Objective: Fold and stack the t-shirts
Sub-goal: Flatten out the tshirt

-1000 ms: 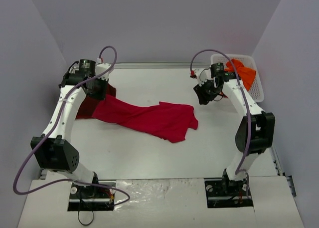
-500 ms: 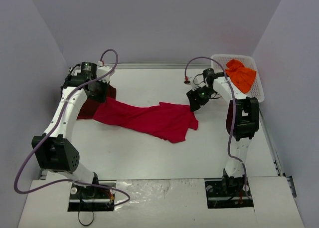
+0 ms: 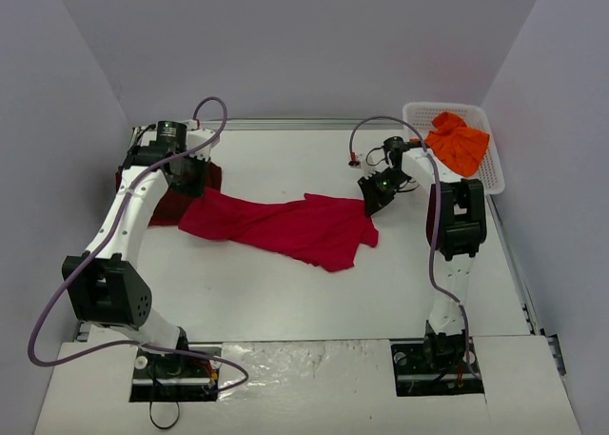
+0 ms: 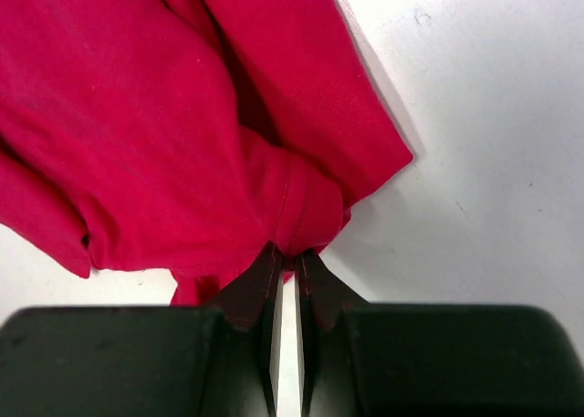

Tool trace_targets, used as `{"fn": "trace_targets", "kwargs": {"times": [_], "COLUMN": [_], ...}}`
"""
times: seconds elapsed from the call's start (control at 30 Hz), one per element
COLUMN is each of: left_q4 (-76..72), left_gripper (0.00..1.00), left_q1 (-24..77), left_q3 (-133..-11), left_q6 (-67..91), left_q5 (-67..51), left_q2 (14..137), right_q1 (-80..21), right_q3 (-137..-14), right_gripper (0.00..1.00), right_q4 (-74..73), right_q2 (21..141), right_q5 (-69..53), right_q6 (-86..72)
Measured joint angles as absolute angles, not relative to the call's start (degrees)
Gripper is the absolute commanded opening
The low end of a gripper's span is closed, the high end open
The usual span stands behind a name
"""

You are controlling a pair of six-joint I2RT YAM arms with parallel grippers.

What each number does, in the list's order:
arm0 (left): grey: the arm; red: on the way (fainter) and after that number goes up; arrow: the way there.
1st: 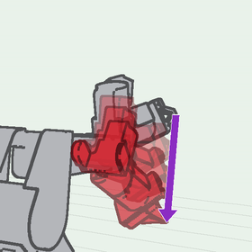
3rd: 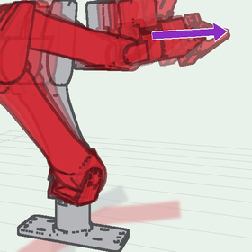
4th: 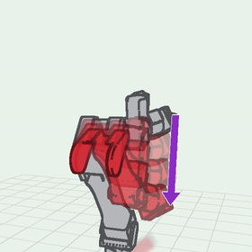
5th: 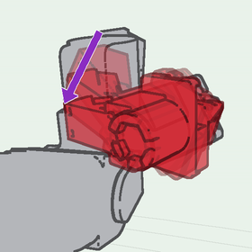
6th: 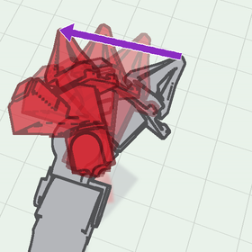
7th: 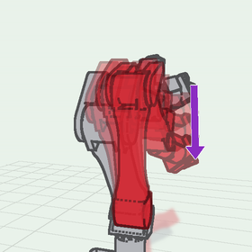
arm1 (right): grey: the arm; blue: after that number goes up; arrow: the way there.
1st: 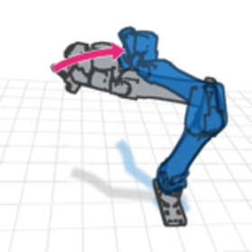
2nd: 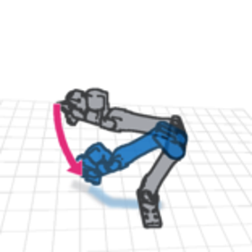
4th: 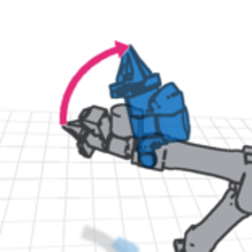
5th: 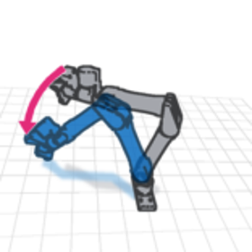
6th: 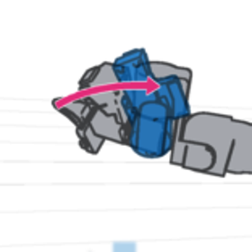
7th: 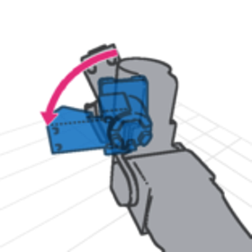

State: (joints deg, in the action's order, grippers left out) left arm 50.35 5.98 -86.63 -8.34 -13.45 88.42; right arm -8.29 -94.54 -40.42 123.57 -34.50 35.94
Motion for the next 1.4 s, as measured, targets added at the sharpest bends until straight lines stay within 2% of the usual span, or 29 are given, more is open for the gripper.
{"fn": "trace_targets", "kwargs": {"times": [0.27, 0.4, 0.63, 0.8, 0.83, 0.87, 0.9, 1.0, 1.07, 1.23, 1.4], "left_q4": [50.3, 50.9, 50.9, 51.2, 51.2, 51.2, 51.1, 51.2, 51.6, 52.4, 52.4], "left_gripper": [0.02, 0.02, 0.02, 0.02, 0.02, 0.02, 0.02, 0.02, 0.02, 0.02, 0.02], "left_q1": [5.8, 5.2, 2.3, -0.3, -0.7, -1.1, -1.3, -1.7, -1.7, -1.7, -1.7], "left_q3": [-86.7, -88.8, -94.2, -94.8, -94.8, -94.5, -93.9, -91.1, -89.3, -88.1, -87.4], "left_q6": [-8.2, -7.5, -7.1, -7.2, -7.3, -7.3, -7.4, -7.6, -7.5, -7.5, -7.3], "left_q5": [-13.5, -13.6, -13.6, -13.6, -13.6, -13.7, -13.7, -13.9, -14.3, -16.4, -17.8], "left_q2": [88.4, 88.4, 84.5, 78.8, 77.8, 76.6, 75.6, 72.8, 72.2, 74.3, 76.0], "right_q1": [-8.3, -8.3, -8.2, -8.2, -8.2, -8.2, -8.2, -8.2, -8.1, -7.8, -7.8], "right_q3": [-95.5, -99.8, -105.0, -97.9, -95.8, -92.6, -89.8, -83.7, -81.2, -79.4, -83.1], "right_gripper": [0.0, 0.0, 0.0, 0.0, 0.06, 0.31, 0.4, 0.47, 0.63, 0.61, 0.5], "right_q4": [-40.9, -41.5, -41.0, -41.1, -41.4, -41.8, -43.4, -47.4, -49.1, -51.0, -49.5], "right_q2": [121.6, 117.5, 101.6, 85.9, 83.5, 80.5, 78.1, 74.7, 74.6, 76.6, 83.5], "right_q5": [-33.7, -32.4, -30.7, -29.8, -29.5, -29.1, -28.7, -27.0, -26.0, -24.5, -24.3], "right_q6": [35.5, 34.0, 31.9, 33.3, 33.8, 34.6, 35.5, 38.1, 38.9, 39.4, 37.5]}}
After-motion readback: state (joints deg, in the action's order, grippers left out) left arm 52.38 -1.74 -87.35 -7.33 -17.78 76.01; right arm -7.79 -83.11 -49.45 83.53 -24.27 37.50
